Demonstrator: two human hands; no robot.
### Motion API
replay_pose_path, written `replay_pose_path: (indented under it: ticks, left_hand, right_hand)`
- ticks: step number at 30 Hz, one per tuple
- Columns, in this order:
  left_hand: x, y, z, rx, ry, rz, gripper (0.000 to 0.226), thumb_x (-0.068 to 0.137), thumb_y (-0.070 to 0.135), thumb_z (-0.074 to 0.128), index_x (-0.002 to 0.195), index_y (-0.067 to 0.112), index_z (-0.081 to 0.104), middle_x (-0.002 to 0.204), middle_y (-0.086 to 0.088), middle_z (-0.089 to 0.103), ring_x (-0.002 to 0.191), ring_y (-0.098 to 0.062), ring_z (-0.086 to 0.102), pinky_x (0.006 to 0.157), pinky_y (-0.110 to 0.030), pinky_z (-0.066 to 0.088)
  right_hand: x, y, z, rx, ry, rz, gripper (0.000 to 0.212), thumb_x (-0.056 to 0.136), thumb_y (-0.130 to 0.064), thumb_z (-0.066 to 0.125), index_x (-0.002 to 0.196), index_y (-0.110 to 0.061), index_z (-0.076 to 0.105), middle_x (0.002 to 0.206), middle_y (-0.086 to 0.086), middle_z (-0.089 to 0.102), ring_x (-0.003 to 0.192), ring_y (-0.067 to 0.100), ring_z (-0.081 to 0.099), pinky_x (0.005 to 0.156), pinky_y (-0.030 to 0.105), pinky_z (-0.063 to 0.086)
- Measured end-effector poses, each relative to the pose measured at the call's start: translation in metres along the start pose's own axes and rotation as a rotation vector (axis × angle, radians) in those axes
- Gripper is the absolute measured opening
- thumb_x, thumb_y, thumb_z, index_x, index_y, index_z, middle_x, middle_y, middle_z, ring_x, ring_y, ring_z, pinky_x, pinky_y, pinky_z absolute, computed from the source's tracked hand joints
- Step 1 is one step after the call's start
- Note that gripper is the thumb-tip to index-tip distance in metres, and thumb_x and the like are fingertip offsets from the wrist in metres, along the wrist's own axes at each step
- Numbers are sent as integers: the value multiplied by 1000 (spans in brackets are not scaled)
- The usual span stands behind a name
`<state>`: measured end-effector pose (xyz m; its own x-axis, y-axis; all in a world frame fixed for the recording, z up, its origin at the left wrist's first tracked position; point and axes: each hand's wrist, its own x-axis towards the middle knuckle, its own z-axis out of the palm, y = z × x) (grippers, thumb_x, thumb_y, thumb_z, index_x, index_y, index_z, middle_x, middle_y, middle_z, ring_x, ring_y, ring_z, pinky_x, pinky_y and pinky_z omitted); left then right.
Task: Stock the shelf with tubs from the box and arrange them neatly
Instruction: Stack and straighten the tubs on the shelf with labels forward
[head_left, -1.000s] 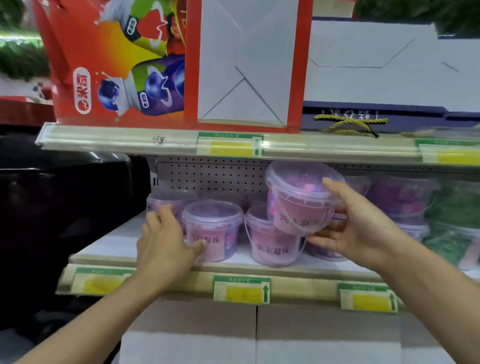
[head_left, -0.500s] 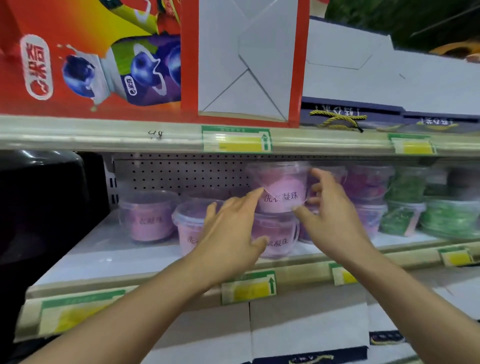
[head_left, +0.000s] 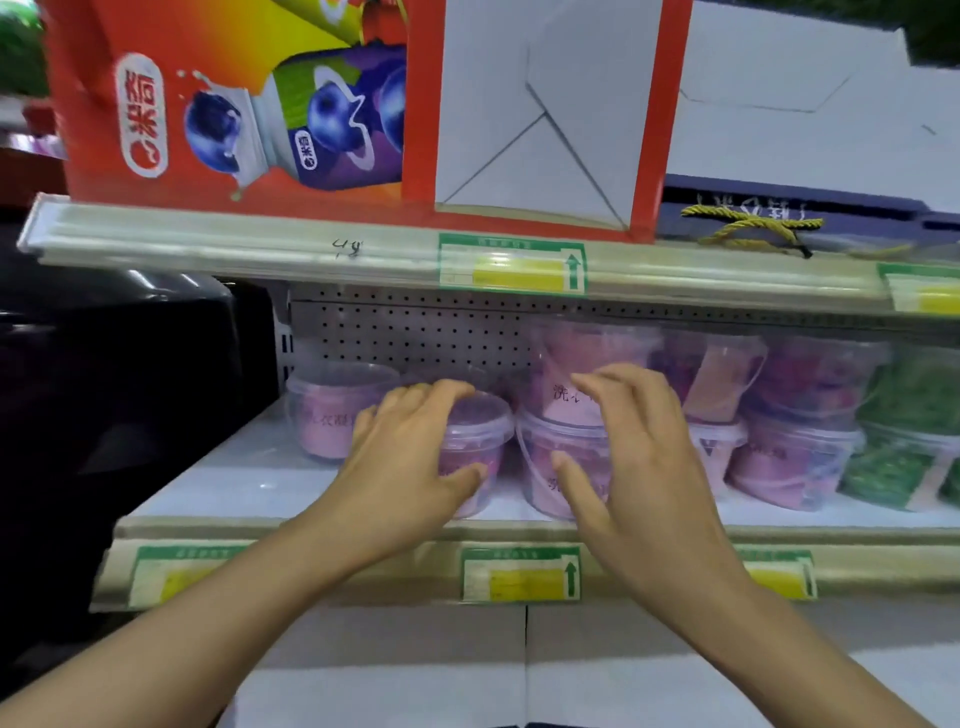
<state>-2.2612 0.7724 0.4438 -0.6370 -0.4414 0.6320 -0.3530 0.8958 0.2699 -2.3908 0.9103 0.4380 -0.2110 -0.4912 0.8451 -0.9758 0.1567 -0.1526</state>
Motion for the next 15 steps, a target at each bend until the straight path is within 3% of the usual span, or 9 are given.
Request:
replay_pose_path:
  ticks: [3, 9, 12, 15]
  left_hand:
    - [-12, -17, -10, 3, 26, -93, 62, 81, 35, 66, 135, 28, 37, 134, 5, 43, 128, -16, 34, 106, -36, 31]
    - [-27, -50, -33, 40, 50, -206, 64, 81, 30, 67, 136, 23, 37, 136, 2, 41, 126, -16, 37, 99, -22, 28]
    - [-22, -69, -41, 53, 25, -298, 65, 81, 30, 68, 136, 20, 36, 136, -4, 40, 125, -21, 40, 99, -26, 33]
    - [-9, -91, -42, 44, -13, -371, 67, 81, 24, 69, 138, 22, 34, 138, -9, 38, 124, -26, 42, 98, -28, 36]
  right_hand:
    - [1, -8, 16, 22, -47, -103, 48, 78, -26, 59, 123, -11, 52, 125, 8, 46, 115, 24, 46, 86, 34, 46]
    - [7, -21, 49, -44, -125, -208, 52, 67, -14, 79, 114, -8, 58, 119, 13, 55, 110, 33, 54, 88, 41, 49]
    - [11, -22, 56, -99, -145, -198, 51, 61, -14, 83, 107, -8, 63, 112, 12, 59, 103, 34, 58, 85, 41, 50]
    - [15, -22, 59, -83, -143, -196, 47, 60, -11, 84, 102, -8, 64, 103, 8, 61, 91, 31, 61, 73, 37, 52]
